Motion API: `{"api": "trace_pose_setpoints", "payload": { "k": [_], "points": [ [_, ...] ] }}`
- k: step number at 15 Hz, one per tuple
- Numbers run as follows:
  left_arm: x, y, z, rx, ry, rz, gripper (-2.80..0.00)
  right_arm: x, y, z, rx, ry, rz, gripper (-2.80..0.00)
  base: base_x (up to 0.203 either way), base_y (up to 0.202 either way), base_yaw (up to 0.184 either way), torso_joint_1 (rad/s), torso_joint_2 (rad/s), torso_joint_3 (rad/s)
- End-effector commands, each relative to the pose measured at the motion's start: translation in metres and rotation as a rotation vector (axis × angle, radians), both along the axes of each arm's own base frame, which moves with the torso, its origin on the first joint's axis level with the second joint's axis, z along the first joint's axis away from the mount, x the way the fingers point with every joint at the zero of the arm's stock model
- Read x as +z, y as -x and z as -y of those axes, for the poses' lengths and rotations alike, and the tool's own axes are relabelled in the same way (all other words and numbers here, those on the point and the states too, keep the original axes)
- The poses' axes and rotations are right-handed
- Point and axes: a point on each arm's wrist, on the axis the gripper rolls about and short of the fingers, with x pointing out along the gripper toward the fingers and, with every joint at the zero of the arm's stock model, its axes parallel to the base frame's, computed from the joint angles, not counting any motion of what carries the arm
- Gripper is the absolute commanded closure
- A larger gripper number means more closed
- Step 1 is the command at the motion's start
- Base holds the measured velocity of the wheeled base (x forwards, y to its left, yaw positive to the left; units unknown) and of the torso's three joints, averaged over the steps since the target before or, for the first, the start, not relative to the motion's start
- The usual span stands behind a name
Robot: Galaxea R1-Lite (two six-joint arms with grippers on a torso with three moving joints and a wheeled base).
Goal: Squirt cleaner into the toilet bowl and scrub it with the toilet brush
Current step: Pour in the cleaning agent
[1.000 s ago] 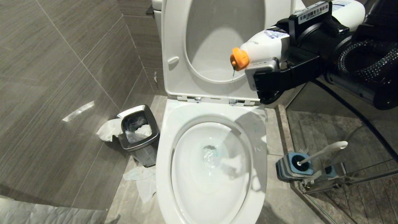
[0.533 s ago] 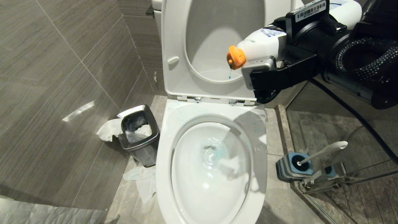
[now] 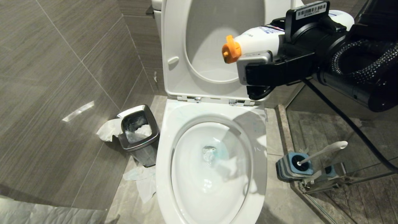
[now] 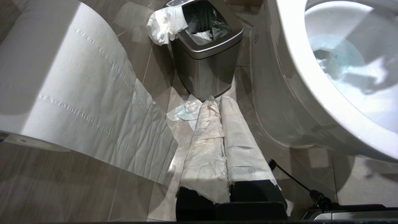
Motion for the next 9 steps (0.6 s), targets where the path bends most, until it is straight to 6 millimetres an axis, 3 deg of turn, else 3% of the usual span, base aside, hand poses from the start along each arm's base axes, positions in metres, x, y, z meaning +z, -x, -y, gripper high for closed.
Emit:
{"api": "trace_pose_setpoints", "payload": {
  "k": [1, 9],
  "points": [
    [-0.0004, -0.0002, 0.0000, 0.000, 0.000, -0.002, 0.00, -0.0015, -0.0001, -0.0003, 0.000, -0.025, -0.007, 0.00, 0.000, 0.000, 0.000, 0.000, 0.00, 0.000],
    [-0.0004, -0.0002, 0.0000, 0.000, 0.001, -0.002, 0.00, -0.0053, -0.0023, 0.0005, -0.020, -0.509, -0.071, 0.00, 0.000, 0.000, 0.000, 0.000, 0.00, 0.000]
  ]
}}
